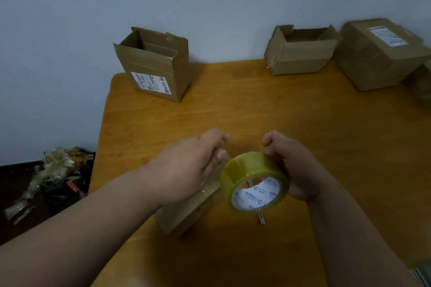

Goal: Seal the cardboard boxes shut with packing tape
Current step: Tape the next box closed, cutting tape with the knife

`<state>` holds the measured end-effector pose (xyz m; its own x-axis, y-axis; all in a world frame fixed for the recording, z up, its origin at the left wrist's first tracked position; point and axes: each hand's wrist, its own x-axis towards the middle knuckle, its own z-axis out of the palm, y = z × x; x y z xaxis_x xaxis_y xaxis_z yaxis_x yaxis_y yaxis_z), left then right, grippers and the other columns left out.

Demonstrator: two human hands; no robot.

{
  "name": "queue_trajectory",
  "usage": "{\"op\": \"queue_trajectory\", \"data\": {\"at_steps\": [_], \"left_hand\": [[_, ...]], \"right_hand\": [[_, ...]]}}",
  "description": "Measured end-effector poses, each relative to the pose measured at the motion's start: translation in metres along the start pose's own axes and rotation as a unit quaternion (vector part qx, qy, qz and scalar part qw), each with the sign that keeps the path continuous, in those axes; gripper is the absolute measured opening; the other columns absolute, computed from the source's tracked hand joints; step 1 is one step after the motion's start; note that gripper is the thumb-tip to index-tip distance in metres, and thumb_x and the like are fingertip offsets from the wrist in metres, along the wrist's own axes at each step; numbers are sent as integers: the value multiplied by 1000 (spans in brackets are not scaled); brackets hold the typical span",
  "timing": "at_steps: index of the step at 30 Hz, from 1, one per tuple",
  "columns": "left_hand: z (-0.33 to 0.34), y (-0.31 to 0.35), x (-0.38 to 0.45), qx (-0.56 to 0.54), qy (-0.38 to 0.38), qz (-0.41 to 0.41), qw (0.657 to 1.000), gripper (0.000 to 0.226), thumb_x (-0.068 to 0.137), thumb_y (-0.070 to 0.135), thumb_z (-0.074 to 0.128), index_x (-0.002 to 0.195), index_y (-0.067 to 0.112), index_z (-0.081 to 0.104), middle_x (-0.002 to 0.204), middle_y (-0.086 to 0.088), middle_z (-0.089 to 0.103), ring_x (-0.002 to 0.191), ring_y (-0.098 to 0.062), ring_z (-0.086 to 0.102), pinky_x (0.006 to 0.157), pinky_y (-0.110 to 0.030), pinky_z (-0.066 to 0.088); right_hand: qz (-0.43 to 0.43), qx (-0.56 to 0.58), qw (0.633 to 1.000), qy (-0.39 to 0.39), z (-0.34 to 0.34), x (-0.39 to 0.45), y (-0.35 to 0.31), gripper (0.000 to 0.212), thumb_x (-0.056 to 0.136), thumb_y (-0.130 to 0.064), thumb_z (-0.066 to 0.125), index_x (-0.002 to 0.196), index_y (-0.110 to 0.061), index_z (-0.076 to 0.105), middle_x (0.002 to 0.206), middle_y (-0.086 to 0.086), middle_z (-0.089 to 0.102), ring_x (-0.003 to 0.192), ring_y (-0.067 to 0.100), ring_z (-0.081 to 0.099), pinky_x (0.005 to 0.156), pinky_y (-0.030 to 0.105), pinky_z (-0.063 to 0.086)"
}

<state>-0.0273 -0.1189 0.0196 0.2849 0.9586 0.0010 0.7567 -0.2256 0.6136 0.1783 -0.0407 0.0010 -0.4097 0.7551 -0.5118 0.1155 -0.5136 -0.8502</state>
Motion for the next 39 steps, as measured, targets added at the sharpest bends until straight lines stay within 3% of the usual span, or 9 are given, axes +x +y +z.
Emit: {"op": "queue_trajectory", "data": {"at_steps": [3, 11, 14, 18, 21, 23, 29, 33, 39], "left_hand": [[6, 4, 10, -39, 12, 10, 999, 48, 97, 30, 38, 145, 39, 38, 104, 12, 59, 99, -6, 55, 88, -26, 47], [3, 19, 34, 44, -45, 30, 998, 20, 100, 22, 52, 113, 26, 65, 94, 8, 69, 85, -13, 62, 75, -35, 51], [-1, 24, 39, 105, -61, 53, 991, 10, 100, 20, 49, 102, 22, 59, 80, 9, 54, 74, -15, 54, 68, -37, 46], [2, 31, 43, 265, -102, 83, 955, 15, 100, 15, 41, 114, 19, 43, 90, 1, 45, 75, -22, 51, 63, -37, 44], [7, 28, 42, 290, -60, 149, 943, 21, 90, 16, 36, 105, 14, 49, 82, -1, 48, 61, -19, 51, 44, -33, 43], [9, 20, 42, 264, -38, 160, 951, 27, 84, 19, 34, 100, 14, 54, 80, -2, 55, 58, -18, 52, 39, -30, 42], [12, 13, 48, 4, -57, 5, 998, 21, 97, 13, 46, 93, 33, 41, 93, 7, 53, 81, -10, 48, 69, -27, 40], [3, 18, 57, -202, -123, -87, 968, 8, 96, 24, 56, 96, 19, 62, 97, -4, 65, 87, -10, 58, 80, -28, 48], [11, 15, 64, -247, -119, -132, 953, 17, 94, 24, 64, 86, 10, 62, 78, -2, 57, 73, -13, 52, 73, -40, 49]], "right_hand": [[2, 4, 1000, -25, -2, 1, -3, 24, 87, 5, 37, 78, -17, 44, 60, -1, 42, 50, 12, 40, 46, 25, 33], [6, -49, 998, -24, -8, 10, 0, 26, 85, 5, 40, 76, -19, 46, 60, 0, 41, 50, 13, 39, 43, 22, 32], [10, -35, 999, -28, -10, 14, 3, 25, 84, 5, 42, 78, -19, 46, 63, 2, 41, 50, 14, 40, 45, 22, 33], [22, -6, 999, -42, -15, 19, 4, 18, 68, -4, 53, 75, -20, 49, 66, 3, 43, 53, 15, 42, 47, 24, 34], [37, 45, 996, -69, -20, 21, 5, 20, 67, -2, 51, 79, -17, 45, 65, 3, 41, 52, 14, 40, 47, 25, 33], [44, 79, 992, -84, -24, 22, 5, 22, 65, -3, 51, 81, -16, 43, 62, 3, 41, 51, 14, 39, 46, 24, 33], [43, 116, 990, -74, -43, 31, 14, 15, 65, -9, 51, 79, -14, 46, 64, 6, 37, 53, 18, 38, 53, 29, 31], [37, 119, 988, -94, -47, 33, 16, 15, 67, -10, 50, 81, -13, 47, 64, 5, 39, 55, 18, 38, 56, 30, 29], [26, 88, 990, -104, -51, 33, 11, 21, 66, -8, 49, 86, -14, 48, 63, 7, 41, 51, 17, 40, 50, 26, 31]]}}
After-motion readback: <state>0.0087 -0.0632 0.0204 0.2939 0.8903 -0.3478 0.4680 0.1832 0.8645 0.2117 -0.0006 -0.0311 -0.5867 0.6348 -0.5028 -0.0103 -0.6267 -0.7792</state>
